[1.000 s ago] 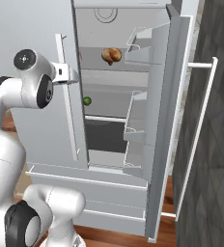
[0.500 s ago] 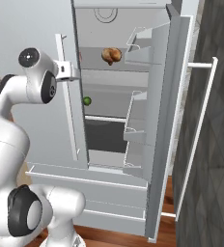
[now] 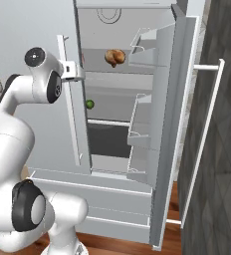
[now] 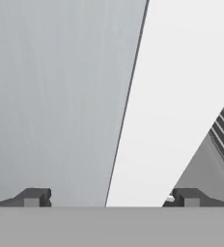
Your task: Gather the avocado and eggplant from the fridge and place them on a tray on the dining counter. Then gather the steak and chicken drumstick from the fridge and place them on the other tray.
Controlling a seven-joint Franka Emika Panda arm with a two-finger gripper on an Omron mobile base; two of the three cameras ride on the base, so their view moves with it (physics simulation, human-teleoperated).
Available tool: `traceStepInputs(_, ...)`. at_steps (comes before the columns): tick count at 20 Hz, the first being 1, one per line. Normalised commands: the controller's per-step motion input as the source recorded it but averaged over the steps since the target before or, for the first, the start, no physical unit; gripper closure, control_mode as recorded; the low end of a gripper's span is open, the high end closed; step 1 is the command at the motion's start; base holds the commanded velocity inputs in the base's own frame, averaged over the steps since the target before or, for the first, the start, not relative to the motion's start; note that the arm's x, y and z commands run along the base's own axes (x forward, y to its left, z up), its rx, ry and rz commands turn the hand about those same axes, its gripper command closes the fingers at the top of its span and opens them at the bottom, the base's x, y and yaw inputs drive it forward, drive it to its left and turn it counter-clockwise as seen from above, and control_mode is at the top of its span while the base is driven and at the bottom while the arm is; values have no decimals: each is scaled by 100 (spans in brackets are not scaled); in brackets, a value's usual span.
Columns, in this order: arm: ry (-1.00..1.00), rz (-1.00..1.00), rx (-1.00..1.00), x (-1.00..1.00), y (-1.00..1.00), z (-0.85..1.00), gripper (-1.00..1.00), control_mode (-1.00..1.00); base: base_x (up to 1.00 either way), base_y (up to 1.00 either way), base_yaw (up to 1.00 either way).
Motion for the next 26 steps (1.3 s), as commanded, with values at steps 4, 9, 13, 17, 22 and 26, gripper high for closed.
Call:
traceStepInputs(4,0,0,0,27,0,0,-100,-100,0,0,0)
traceStepInputs(9,0,0,0,32,3,0,100,-100,0,0,0)
traceStepInputs(13,-2,3,0,22,1,0,100,-100,0,0,0)
traceStepInputs(17,-7,11,0,14,15,0,100,-100,0,0,0)
traceStepInputs(22,-8,16,0,2,31,0,100,-100,0,0,0)
traceStepInputs(26,-5,17,-5,-33,62,0,100,-100,0,0,0)
